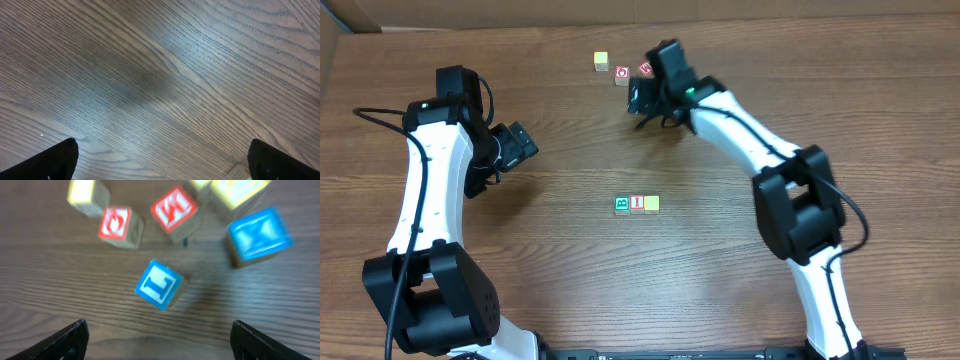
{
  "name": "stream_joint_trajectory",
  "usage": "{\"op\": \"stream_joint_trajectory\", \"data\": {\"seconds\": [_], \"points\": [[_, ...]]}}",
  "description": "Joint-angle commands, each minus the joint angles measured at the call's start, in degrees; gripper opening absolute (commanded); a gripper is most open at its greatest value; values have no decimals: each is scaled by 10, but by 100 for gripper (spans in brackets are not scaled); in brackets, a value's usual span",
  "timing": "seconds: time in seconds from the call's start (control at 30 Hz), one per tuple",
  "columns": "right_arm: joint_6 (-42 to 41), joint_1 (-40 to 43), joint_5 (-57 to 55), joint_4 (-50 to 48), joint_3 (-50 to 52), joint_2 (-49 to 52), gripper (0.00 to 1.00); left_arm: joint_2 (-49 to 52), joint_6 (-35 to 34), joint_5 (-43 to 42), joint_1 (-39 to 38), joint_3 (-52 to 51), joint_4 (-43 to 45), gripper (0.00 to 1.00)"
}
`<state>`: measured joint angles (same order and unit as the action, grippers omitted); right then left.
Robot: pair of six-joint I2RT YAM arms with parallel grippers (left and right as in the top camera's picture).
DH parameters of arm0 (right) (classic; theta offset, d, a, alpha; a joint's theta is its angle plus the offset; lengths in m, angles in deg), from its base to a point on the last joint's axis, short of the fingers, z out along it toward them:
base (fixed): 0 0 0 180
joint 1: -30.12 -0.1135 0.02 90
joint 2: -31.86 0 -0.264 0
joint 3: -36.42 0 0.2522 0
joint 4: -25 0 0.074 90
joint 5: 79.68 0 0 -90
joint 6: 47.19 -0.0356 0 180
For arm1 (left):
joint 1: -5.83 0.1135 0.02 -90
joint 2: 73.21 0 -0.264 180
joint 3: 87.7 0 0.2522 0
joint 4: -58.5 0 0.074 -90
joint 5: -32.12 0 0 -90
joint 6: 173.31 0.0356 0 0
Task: Flip 4 blocks
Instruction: 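Move the right gripper up to the block cluster at the top, then lower the right gripper toward the blue L block in the cluster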
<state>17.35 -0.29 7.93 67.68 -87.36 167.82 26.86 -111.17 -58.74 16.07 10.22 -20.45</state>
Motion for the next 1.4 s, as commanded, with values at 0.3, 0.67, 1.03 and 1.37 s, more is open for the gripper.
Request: {"op": "stream_joint_trajectory", "data": {"seconds": [0.3,0.67,1.03,1.37], "points": [[-50,-43,-149,-66,-5,29,91,-10,9,2,2,12,-1,100],[-63,-37,-156,-134,-5,69,87,-10,9,2,2,12,-1,100],[-62,-24,-156,-133,-6,78,47,-10,9,2,2,12,-2,100],[-56,-21,-156,-69,-6,-35,40,-10,9,2,2,12,-1,100]]}}
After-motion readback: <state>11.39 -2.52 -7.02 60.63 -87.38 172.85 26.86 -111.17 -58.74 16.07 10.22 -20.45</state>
